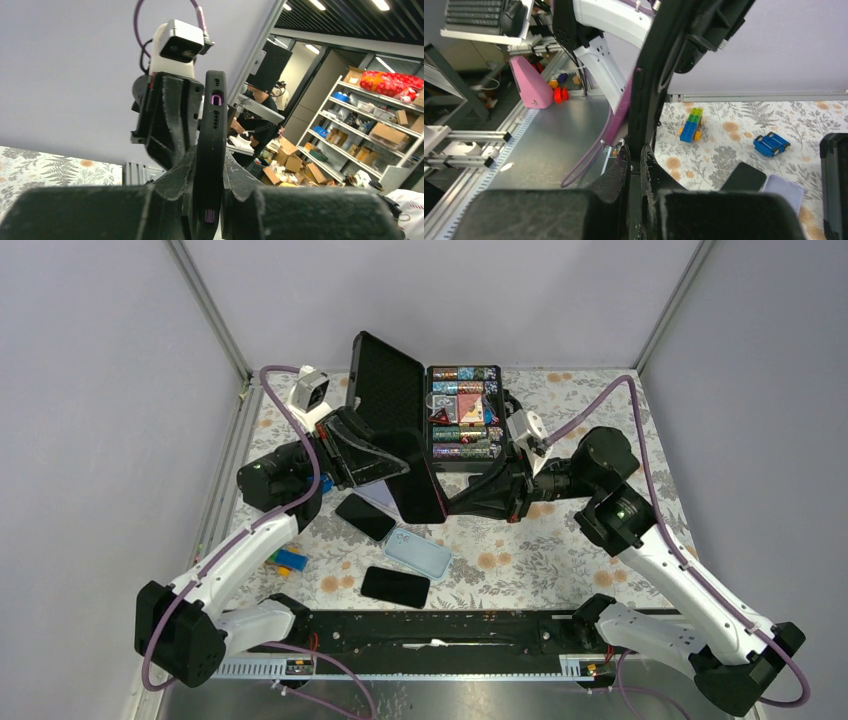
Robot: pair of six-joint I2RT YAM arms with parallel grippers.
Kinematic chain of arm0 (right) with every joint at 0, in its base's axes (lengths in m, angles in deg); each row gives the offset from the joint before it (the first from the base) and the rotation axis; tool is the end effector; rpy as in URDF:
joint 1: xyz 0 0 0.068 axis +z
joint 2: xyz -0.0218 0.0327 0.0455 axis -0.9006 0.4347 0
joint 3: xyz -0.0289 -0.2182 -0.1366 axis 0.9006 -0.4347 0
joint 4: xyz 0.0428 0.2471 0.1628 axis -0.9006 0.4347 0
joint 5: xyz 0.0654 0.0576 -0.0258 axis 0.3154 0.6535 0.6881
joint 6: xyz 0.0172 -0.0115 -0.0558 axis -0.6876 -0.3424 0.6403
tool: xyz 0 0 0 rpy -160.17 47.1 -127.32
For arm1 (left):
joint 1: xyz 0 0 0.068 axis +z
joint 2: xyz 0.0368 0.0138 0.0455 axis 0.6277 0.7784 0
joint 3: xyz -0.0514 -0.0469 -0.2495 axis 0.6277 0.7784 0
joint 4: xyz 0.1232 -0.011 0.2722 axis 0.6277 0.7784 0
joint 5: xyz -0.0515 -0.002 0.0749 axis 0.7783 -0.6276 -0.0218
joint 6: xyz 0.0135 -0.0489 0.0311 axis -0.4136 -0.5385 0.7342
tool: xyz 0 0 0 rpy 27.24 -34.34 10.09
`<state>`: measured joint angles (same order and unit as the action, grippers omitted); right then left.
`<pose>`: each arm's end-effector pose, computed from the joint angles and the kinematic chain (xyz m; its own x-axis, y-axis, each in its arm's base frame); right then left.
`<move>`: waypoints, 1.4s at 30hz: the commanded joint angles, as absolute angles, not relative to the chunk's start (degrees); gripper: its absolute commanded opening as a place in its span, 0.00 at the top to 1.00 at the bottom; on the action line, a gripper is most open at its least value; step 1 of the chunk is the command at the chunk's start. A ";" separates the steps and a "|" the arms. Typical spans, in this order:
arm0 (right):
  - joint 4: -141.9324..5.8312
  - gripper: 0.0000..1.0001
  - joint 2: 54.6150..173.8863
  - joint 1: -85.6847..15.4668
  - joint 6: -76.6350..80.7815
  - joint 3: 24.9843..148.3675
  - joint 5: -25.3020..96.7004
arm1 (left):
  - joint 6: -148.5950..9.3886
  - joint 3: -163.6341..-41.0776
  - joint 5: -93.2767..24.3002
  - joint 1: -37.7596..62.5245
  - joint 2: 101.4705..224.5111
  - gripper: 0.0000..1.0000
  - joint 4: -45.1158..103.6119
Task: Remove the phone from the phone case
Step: Remove the phone case from the phone.
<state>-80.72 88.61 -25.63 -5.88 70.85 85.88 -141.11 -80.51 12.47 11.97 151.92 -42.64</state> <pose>0.1730 0.1854 0.4282 -0.0326 0.1477 -0.9885 -0.9911 -0.1323 0.0129 0.2086 -0.1461 0.4135 -0.5271 -0.3675 -0.7662 0.8416 -0.3502 -0.4111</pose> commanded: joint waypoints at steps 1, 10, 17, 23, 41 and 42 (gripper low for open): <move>-69.11 1.00 91.24 -26.24 5.72 72.38 79.69 | -147.84 -85.78 10.30 9.31 149.61 1.00 -50.44; -71.11 1.00 90.48 -26.17 3.24 69.93 70.16 | -148.39 -85.58 8.33 8.91 152.46 1.00 -50.21; -72.91 0.35 85.26 -26.12 2.54 65.26 65.88 | -136.32 -83.79 4.30 9.94 150.54 1.00 -34.30; -76.94 0.21 78.49 -26.18 4.66 57.72 60.39 | -120.11 -82.92 -6.22 10.49 142.83 1.00 -11.23; -139.19 0.14 94.90 -23.21 -34.97 43.76 51.37 | -122.87 -78.10 -21.59 10.54 143.68 1.00 -0.62; -139.87 0.14 95.21 -22.72 -34.78 43.53 50.41 | -123.41 -77.50 -22.02 10.55 143.83 1.00 -0.86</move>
